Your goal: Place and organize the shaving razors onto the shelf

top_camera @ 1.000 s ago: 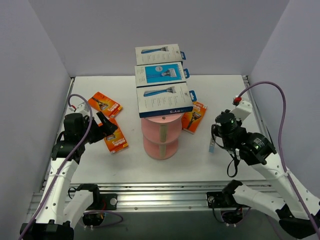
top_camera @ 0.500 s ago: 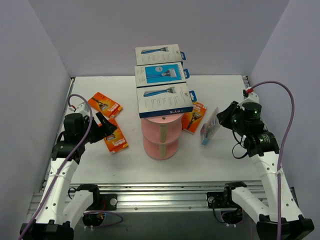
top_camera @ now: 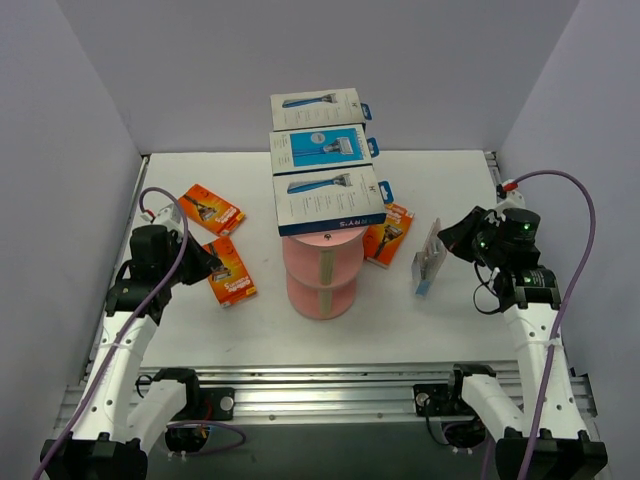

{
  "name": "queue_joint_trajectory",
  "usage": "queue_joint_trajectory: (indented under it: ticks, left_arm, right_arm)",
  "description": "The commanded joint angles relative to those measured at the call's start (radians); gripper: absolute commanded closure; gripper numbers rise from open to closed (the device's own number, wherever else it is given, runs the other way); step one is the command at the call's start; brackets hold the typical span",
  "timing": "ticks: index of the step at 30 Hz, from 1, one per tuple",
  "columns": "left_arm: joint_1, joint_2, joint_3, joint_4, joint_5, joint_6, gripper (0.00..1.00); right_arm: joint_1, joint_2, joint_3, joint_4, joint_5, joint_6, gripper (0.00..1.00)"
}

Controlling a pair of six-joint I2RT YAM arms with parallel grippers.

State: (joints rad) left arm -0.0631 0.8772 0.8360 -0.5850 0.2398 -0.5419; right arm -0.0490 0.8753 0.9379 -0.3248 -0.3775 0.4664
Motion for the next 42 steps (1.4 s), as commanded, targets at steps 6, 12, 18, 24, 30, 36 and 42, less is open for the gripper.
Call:
queue_joint_trajectory:
  ticks: [6,12,18,24,30,36,42]
  left_arm:
    - [0.011,-0.056,0.000,0.048,0.010,0.023,0.98]
    - [0.014,-0.083,-0.012,0.062,-0.002,0.030,0.98]
    - [0.014,-0.107,-0.028,0.086,0.024,0.045,0.98]
    - [0.017,-0.107,-0.032,0.088,0.027,0.034,0.98]
    - [0.028,-0.084,-0.031,0.091,0.026,0.016,0.98]
    - [0.043,-0.044,-0.018,0.074,0.030,0.010,0.79]
    - [0.052,-0.046,-0.018,0.074,0.030,0.008,0.66]
  right_arm:
    - [-0.080,-0.016,0.085,0.093,-0.251,0.052,1.00]
    - [-0.080,-0.010,0.119,0.162,-0.336,0.139,1.00]
    - [-0.080,-0.002,0.093,0.315,-0.422,0.288,1.00]
    - [-0.080,0.004,0.091,0.424,-0.462,0.380,1.00]
    - [-0.080,-0.015,0.021,0.584,-0.488,0.512,1.00]
    - [-0.078,-0.030,-0.050,0.694,-0.497,0.623,1.00]
    - [-0.077,-0.044,-0.120,0.789,-0.494,0.722,1.00]
